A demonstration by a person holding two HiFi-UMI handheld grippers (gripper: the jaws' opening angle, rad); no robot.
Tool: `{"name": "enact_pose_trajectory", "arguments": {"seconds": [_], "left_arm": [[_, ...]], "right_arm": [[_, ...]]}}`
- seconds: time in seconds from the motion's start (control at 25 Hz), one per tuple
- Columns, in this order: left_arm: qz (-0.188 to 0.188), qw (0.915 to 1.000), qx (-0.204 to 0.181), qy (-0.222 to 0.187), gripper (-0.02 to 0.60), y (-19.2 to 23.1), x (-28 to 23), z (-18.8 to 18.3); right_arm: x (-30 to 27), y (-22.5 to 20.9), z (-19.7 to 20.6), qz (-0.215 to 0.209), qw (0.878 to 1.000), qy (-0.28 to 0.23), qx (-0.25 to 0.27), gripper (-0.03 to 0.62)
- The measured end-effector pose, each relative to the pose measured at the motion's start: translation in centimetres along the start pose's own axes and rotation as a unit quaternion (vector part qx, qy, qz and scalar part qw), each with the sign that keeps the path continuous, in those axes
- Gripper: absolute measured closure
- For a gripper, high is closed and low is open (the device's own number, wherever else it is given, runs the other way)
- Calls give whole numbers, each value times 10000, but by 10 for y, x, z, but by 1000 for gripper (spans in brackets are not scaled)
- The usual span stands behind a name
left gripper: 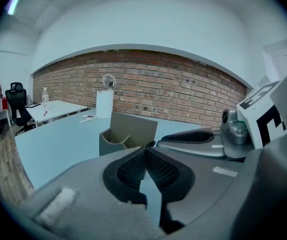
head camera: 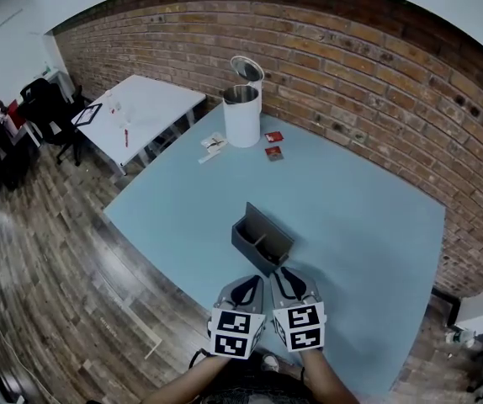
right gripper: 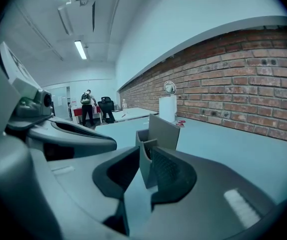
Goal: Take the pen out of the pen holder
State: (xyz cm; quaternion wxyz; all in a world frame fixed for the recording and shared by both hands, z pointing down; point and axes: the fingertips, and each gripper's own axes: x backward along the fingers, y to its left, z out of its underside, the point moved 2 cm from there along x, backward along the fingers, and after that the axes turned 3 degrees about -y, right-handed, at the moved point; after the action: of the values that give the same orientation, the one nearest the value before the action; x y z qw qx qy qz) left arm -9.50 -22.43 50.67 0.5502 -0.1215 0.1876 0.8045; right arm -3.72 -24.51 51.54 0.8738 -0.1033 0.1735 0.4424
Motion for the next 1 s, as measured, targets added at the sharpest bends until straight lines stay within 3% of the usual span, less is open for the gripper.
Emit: {"name": "enact_pose_trajectory", "arguments": {"seconds": [0.32,1.0], "left_arm": [[189,9998,-51,74,586,16,-11,-2],[469,9987,-146,96,586,31,-30,-10]], "right_arm": [[-19,-4,2,210,9997,107,-40,499],[-39,-12,4,522,9984,193,-59,533]]}}
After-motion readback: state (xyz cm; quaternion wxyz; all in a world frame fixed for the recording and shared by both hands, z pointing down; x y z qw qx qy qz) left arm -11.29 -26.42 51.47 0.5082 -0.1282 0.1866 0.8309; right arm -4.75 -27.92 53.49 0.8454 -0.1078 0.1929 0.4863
